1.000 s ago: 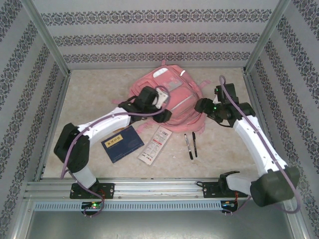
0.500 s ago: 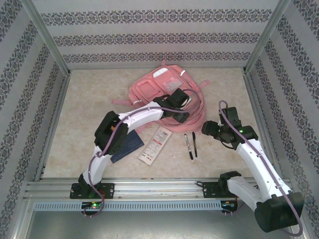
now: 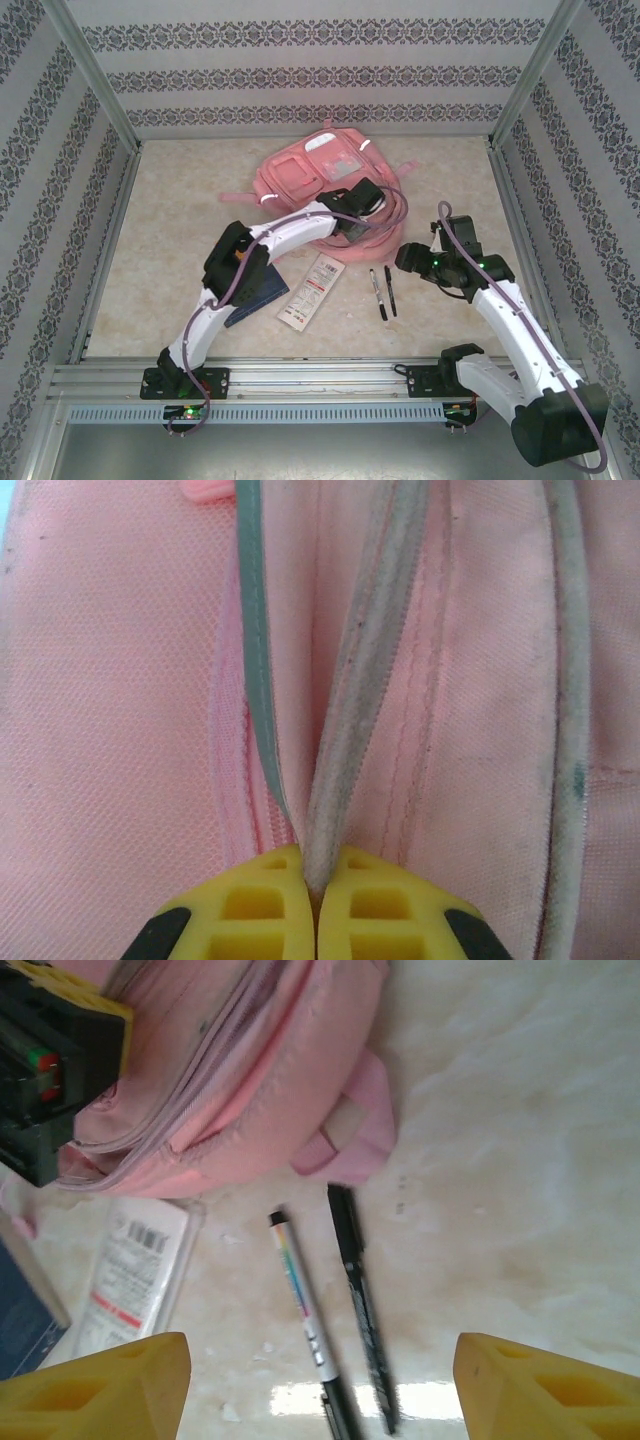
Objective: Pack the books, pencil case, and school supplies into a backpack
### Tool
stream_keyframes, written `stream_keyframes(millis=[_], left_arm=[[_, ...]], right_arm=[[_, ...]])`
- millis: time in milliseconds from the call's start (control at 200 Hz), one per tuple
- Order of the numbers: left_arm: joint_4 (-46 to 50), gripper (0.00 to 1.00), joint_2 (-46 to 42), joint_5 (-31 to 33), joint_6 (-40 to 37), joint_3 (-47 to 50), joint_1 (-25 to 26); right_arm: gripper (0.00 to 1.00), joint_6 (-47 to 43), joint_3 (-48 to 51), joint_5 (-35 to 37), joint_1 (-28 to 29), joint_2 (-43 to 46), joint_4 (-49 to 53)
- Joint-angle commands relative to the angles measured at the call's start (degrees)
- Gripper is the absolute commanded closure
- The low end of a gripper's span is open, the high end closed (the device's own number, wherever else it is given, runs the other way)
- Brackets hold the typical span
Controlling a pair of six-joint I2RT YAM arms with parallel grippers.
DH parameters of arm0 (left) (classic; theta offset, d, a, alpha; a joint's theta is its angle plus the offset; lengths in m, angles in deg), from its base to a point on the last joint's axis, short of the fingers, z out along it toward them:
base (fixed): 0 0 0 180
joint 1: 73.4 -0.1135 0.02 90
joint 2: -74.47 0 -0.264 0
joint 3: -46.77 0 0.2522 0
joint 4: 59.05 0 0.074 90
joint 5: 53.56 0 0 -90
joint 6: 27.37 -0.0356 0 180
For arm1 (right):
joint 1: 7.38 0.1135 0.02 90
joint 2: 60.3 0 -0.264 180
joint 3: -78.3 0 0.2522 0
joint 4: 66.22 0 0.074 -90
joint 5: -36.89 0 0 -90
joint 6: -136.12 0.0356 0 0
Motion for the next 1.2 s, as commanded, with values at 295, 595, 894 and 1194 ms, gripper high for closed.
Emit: stream_keyframes(millis=[295,595,894,1194], left_arm=[[-14.8,1.00,-21.6,-27.6,-5.4,12.3,-15.2],[-22.5,1.00,-24.6,-34.8,-1.4,17.1,-18.3],[-18.3,1.00,-23.6,-33.2,-7.2,20.3,-18.3],[-15.3,0.72,-21.3,-31.7,-8.9,25.3,-18.2]], right_arm=[[0.35,-1.9,3.0,-2.3,4.5,-13.3,-5.2],[0.36,-1.2,4.5,-2.1,5.0,-16.0,-4.9],[0.34,0.7,4.0,-4.2,7.9,-11.6,0.7],[0.32,5.3,1.6,4.9,24.3,-3.3,-5.7]])
